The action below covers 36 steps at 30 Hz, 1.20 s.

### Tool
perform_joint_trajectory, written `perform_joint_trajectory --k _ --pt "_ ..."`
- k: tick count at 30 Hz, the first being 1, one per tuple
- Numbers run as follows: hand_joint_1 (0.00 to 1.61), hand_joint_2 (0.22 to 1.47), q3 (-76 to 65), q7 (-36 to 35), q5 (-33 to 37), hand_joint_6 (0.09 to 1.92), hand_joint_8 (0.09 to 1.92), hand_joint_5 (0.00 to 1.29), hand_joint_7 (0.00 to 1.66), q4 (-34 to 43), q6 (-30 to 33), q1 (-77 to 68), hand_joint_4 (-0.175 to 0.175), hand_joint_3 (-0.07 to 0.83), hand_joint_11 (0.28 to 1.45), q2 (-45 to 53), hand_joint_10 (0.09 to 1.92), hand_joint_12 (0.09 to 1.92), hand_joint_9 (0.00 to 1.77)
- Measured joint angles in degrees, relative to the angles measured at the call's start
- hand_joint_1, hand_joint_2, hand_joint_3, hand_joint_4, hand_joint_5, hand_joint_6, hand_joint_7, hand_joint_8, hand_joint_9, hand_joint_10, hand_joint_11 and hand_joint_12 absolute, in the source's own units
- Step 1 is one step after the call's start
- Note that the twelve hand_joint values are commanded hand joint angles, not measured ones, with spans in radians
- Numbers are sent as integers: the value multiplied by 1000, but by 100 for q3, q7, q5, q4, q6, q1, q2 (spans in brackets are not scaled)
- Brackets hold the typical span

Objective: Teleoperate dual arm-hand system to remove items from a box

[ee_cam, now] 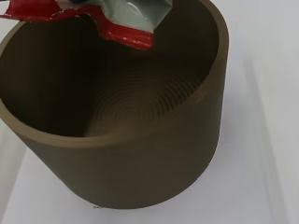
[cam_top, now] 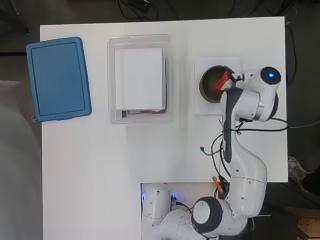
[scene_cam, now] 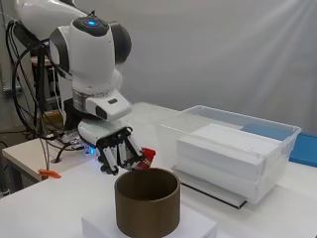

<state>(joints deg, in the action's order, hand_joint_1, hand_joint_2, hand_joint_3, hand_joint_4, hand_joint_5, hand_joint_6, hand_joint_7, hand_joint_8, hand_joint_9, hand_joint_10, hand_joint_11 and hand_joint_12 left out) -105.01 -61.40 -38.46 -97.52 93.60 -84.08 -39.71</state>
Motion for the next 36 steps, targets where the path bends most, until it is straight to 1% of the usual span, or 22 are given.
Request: perform_joint_trajectory --k 4,7,8,9,10,11,12,13,14,15,16,17,18,19,20,21,26,28,30,32,34,36 --pt "904 1237 -284 27 -168 1330 1306 748 1346 463 -116 -601 175 0 891 -324 1383 1651 1497" --pt "897 1244 -365 111 -219 1348 1349 736 1336 527 -176 -821 175 1 876 -426 1411 1642 1488" --pt "896 1246 -378 108 -221 1353 1332 733 1296 515 -182 -830 175 1 838 -442 1395 1612 1455" --pt "755 1120 -394 100 -230 879 976 468 1099 506 -196 -867 86 -16 727 -462 1085 1348 1292" --pt "558 908 -425 90 -265 486 567 257 672 522 -235 -928 60 -35 555 -498 686 914 848" --pt "429 778 -482 104 -319 248 297 130 361 589 -322 -1031 54 -27 452 -555 393 552 482" --pt "365 713 -566 151 -392 120 147 63 181 725 -479 -1188 55 -16 416 -638 219 310 275" --pt "336 683 -682 217 -475 87 87 29 87 989 -740 -1436 56 -8 408 -761 130 175 176" --pt "316 667 -786 260 -530 87 87 13 40 1301 -1005 -1681 57 -4 416 -879 87 96 139" --pt "294 659 -901 289 -596 87 87 5 18 1706 -1281 -1958 54 -2 428 -1015 87 87 143" --pt "279 659 -989 302 -641 87 87 2 11 2114 -1472 -2182 42 0 434 -1122 87 87 157" --pt "267 662 -1036 308 -688 87 87 0 17 2554 -1555 -2342 31 2 436 -1185 87 87 170" --pt "256 673 -1053 310 -725 87 87 0 86 2834 -1549 -2394 21 4 444 -1205 87 87 242" --pt "247 693 -1049 316 -778 87 87 28 225 3067 -1499 -2403 13 5 471 -1218 87 87 377" --pt "231 710 -1015 326 -839 87 87 54 319 3156 -1447 -2385 7 6 495 -1225 87 87 464" --pt "213 725 -942 332 -904 87 87 72 366 3123 -1381 -2341 3 9 510 -1228 87 87 511" --pt "138 754 122 485 -1058 87 87 100 360 1956 -1311 -1738 -2 11 521 -1156 87 87 539" --pt "121 752 913 591 -1114 87 87 101 333 1452 -1344 -1369 1 8 520 -1118 87 87 526" --pt "139 756 1811 716 -1117 87 87 95 296 943 -1378 -954 5 8 513 -1105 87 87 493" --pt "152 763 2851 912 -988 87 87 94 271 303 -1462 -426 8 9 512 -1103 87 87 473" --pt "141 761 3534 1158 -841 87 87 88 230 -88 -1555 -139 5 6 503 -1091 87 87 415" --pt "132 756 4094 1587 -569 87 87 102 220 -509 -1615 95 -1 3 494 -1075 87 87 391"
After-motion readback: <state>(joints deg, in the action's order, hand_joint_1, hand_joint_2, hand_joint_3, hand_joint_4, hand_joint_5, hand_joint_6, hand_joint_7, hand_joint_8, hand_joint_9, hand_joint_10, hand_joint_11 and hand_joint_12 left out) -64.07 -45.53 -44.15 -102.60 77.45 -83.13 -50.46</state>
